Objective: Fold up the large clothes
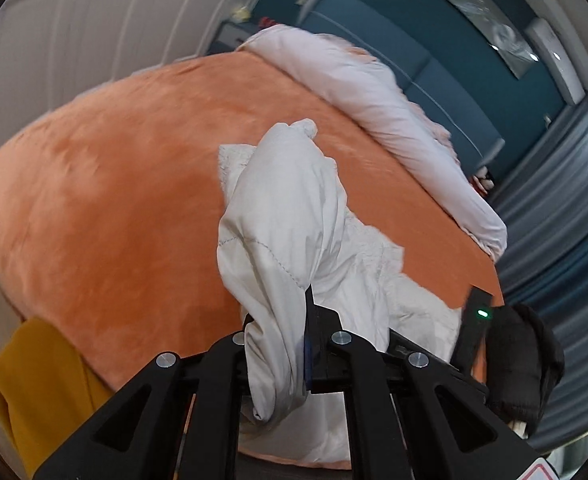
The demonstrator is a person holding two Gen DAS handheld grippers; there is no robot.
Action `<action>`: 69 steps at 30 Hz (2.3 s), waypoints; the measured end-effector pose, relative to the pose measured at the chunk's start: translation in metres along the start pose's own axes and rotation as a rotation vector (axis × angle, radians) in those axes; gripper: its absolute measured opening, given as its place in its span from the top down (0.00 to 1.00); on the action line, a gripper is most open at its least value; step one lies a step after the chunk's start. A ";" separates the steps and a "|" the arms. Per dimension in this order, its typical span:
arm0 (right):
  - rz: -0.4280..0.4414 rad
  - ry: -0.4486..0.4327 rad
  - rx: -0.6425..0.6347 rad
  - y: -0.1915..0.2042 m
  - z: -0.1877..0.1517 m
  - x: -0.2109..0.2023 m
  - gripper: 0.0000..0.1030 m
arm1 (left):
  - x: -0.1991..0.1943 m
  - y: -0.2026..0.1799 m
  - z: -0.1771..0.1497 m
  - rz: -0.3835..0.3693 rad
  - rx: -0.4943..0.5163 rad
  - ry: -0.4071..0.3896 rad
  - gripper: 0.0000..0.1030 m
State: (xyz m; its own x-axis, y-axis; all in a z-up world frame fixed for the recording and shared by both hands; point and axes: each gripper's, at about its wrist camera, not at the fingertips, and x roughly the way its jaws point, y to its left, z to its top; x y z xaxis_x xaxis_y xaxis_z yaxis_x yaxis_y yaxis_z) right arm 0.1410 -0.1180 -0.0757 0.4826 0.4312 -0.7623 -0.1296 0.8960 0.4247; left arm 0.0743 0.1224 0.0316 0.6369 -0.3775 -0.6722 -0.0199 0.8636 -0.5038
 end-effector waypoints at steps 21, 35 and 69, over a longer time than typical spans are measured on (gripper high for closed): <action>0.211 -0.073 0.166 -0.095 -0.001 -0.079 1.00 | 0.029 -0.172 -0.021 -0.075 0.345 -0.015 0.98; 0.455 0.078 0.313 -0.103 -0.103 -0.034 1.00 | 0.076 -0.256 -0.081 -0.083 0.595 0.121 0.98; 0.019 -0.158 0.179 -0.238 0.010 -0.198 0.95 | 0.103 -0.288 -0.222 -0.250 0.910 0.176 0.64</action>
State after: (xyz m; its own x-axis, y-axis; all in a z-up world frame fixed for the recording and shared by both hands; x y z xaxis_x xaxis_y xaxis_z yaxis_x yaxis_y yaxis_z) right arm 0.0847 -0.4180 -0.0214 0.6126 0.4130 -0.6739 0.0095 0.8487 0.5287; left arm -0.0258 -0.2398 -0.0128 0.4152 -0.5664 -0.7119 0.7540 0.6521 -0.0791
